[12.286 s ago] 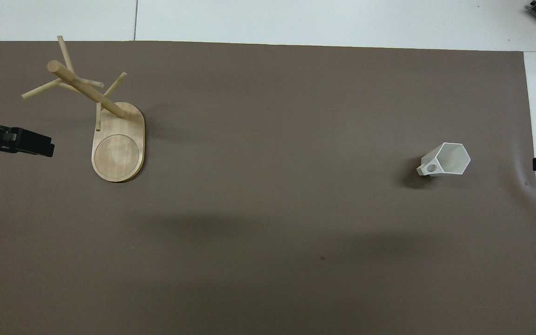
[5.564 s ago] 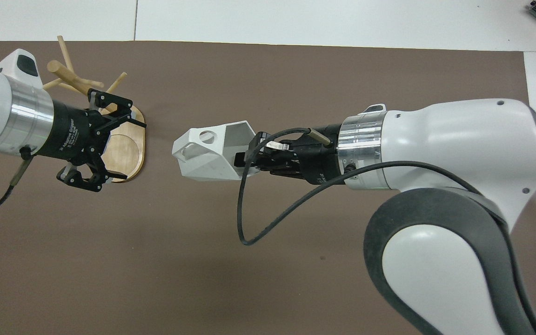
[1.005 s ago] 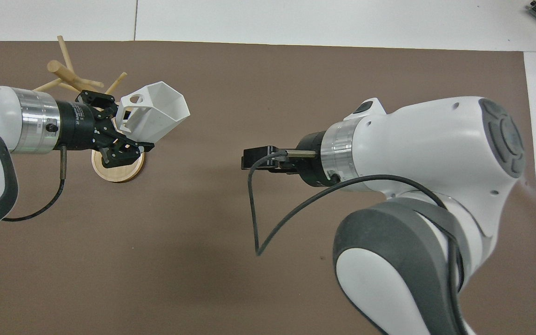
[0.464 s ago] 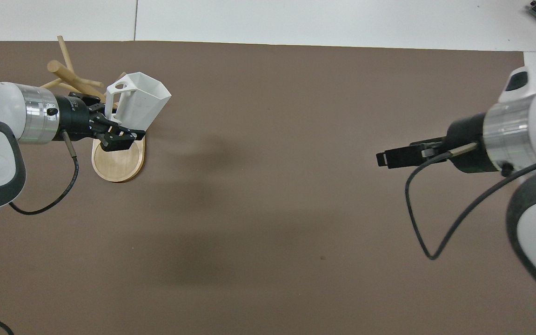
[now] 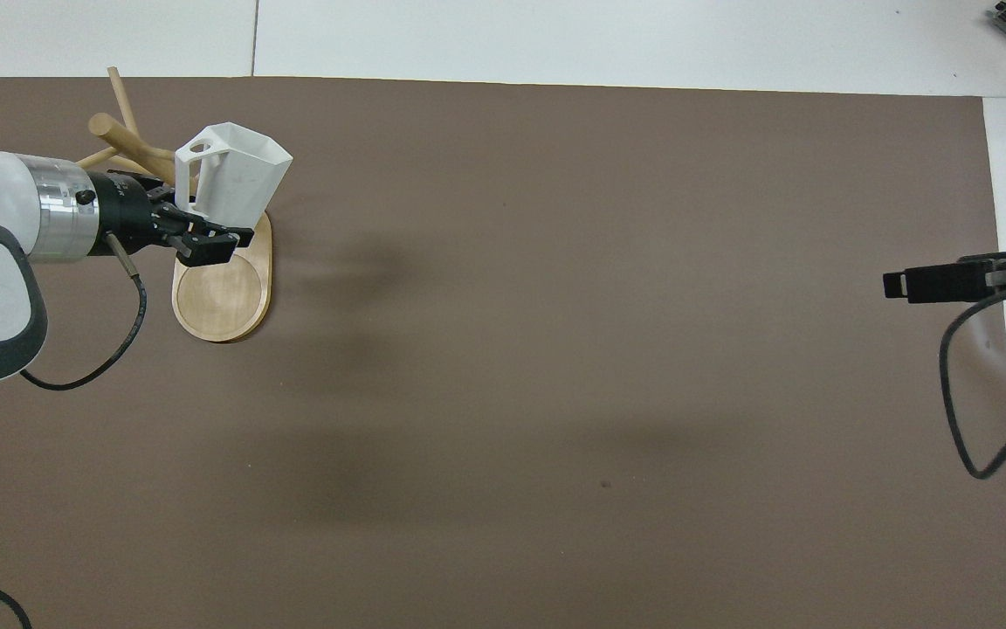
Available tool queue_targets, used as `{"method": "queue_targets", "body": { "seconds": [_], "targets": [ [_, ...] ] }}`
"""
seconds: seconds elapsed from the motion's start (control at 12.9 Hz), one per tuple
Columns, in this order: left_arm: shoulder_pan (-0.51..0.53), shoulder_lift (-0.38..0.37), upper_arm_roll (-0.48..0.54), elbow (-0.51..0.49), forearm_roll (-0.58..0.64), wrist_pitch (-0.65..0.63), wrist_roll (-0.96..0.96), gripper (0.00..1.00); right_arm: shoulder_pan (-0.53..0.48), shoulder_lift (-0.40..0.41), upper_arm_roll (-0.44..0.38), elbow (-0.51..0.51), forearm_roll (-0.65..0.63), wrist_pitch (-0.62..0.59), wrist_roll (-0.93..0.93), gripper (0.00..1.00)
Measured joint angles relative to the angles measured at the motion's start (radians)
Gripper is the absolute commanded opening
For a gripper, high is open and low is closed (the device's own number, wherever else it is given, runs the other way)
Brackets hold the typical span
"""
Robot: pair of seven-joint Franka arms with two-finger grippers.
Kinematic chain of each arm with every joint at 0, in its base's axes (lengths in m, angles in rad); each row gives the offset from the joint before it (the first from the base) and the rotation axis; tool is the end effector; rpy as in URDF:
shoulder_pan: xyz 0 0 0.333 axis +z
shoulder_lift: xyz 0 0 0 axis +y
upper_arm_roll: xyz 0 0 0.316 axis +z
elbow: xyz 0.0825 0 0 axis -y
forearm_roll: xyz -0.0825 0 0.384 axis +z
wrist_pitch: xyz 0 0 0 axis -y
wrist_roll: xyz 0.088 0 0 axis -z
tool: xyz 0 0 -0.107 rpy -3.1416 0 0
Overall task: Hang cup on rack
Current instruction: 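Move the cup onto a rack peg with the left gripper while the right withdraws, then open the left gripper to release the cup on the peg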
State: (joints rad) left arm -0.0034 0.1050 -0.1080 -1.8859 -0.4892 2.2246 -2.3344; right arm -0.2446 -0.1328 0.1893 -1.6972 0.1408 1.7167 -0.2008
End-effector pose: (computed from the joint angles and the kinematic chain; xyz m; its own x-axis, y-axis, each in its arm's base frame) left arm 0.6060 -0.0806 0.4775 -0.7378 0.5199 -0.4305 0.6360 0.7491 -0.1854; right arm 0.5277 -0.0091 0.6489 0.9776 0.1263 0.1685 0.1419 -0.9863 -0.0837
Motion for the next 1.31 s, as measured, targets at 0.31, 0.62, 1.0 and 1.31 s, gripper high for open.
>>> {"method": "queue_targets", "body": {
  "seconds": [0.31,0.62,1.0,1.31],
  "targets": [
    [0.010,0.001,0.000,-0.017,0.000,0.037,-0.101,0.00,0.003,-0.032,0.007,0.008,-0.134,-0.047,0.001,1.00],
    [0.019,0.001,0.002,-0.035,0.000,0.063,-0.119,0.00,0.003,-0.032,0.006,0.036,-0.165,-0.167,0.048,1.00],
    [0.042,0.001,0.004,-0.051,0.009,0.065,-0.119,0.90,0.039,-0.041,0.051,0.073,-0.140,-0.283,0.096,1.00],
    [0.049,-0.004,0.002,-0.037,0.098,0.009,-0.103,1.00,0.090,-0.052,0.060,0.064,-0.082,-0.284,0.103,1.00]
  ]
}}
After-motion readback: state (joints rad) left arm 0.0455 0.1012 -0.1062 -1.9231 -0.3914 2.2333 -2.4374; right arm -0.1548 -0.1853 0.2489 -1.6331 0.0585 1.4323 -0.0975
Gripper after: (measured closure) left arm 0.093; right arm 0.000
